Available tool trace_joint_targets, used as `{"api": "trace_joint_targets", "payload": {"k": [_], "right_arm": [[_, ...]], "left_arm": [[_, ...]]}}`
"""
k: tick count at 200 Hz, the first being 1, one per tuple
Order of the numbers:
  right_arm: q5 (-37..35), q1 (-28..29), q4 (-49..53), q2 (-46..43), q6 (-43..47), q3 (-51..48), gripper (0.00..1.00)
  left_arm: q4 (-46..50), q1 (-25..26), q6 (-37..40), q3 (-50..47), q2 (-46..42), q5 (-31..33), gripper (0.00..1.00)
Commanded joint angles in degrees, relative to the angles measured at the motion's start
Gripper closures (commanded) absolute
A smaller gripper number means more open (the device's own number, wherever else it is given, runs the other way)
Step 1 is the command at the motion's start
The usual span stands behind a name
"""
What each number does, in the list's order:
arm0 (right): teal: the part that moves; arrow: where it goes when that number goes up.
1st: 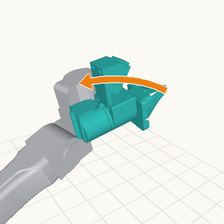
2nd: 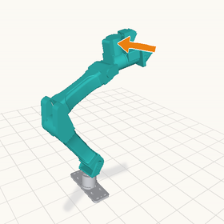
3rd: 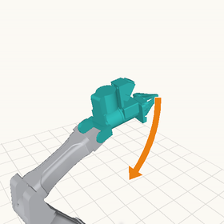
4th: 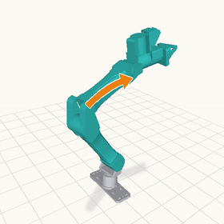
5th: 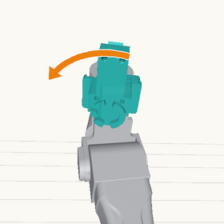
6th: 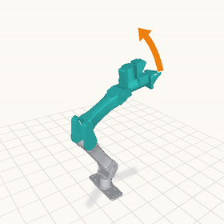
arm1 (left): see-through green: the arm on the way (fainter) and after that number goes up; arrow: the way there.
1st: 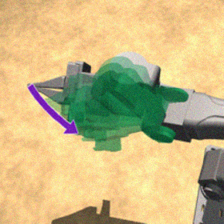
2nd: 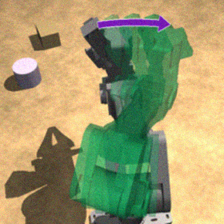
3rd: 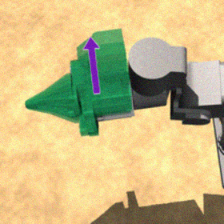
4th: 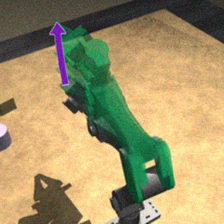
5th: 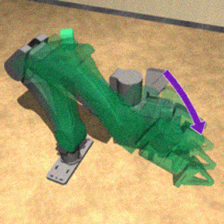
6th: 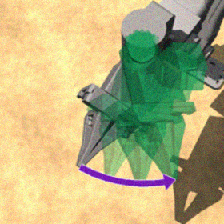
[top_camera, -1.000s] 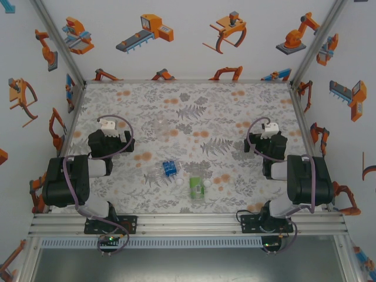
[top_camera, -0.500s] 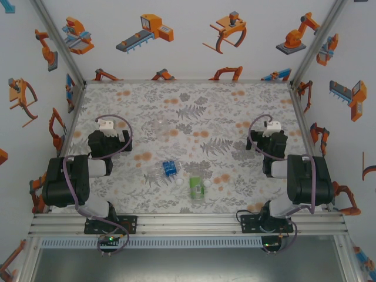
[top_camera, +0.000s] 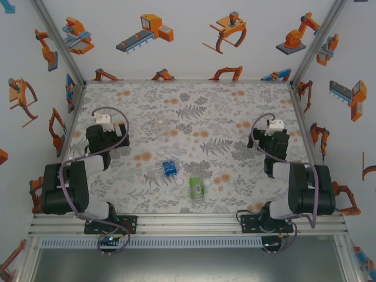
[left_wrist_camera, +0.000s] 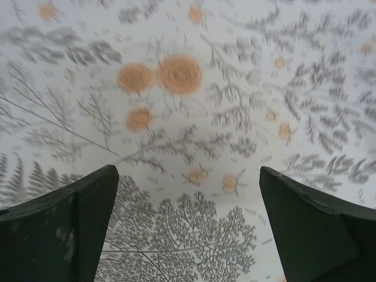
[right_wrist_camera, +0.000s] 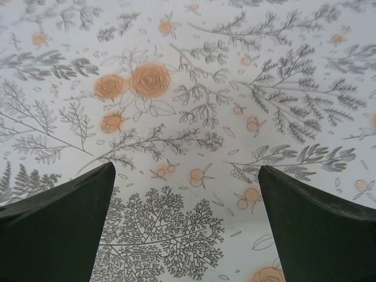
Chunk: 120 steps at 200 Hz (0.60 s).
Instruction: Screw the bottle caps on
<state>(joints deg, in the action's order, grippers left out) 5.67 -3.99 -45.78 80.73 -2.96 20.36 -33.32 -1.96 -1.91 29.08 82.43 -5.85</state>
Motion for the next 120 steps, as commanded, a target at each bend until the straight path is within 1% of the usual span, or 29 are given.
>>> {"api": "trace_joint_targets", "payload": {"k": [1,14,35,44,58,74,96,120], "right_arm": [[0.2,0.5,7.2,-5.8,-0.3,1.6,0.05],[1.7,0.7,11.9,-9.0,-1.0,2.4,0.08],[2.5,2.3,18.0,-13.6,-3.1,3.2,0.10],[3.1,3.3,21.2,-15.7,-2.7,3.6,0.12],[2.4,5.3,26.5,-19.5,-3.5,4.7,0.13],[3.7,7.2,30.5,-22.7,-4.8,5.6,0.13],[4.5,11.7,33.6,-25.3,-3.8,6.5,0.14],[4.7,17.4,34.0,-25.6,-3.0,7.7,0.14]], "left_arm": [[11.9,0.0,-3.4,4.0,-5.0,4.0,0.03],[14.8,0.0,-5.2,5.2,-7.2,4.7,0.03],[20.7,0.0,-8.4,8.0,-10.1,3.3,0.03],[23.4,0.0,-10.6,9.3,-11.4,2.4,0.03],[28.5,0.0,-13.8,11.6,-13.6,0.4,0.03],[34.5,0.0,-17.0,14.4,-15.7,-1.9,0.03],[43.2,-0.2,-20.3,18.3,-17.5,-3.5,0.03],[47.5,-0.2,-20.3,19.8,-20.5,-6.4,0.03]]}}
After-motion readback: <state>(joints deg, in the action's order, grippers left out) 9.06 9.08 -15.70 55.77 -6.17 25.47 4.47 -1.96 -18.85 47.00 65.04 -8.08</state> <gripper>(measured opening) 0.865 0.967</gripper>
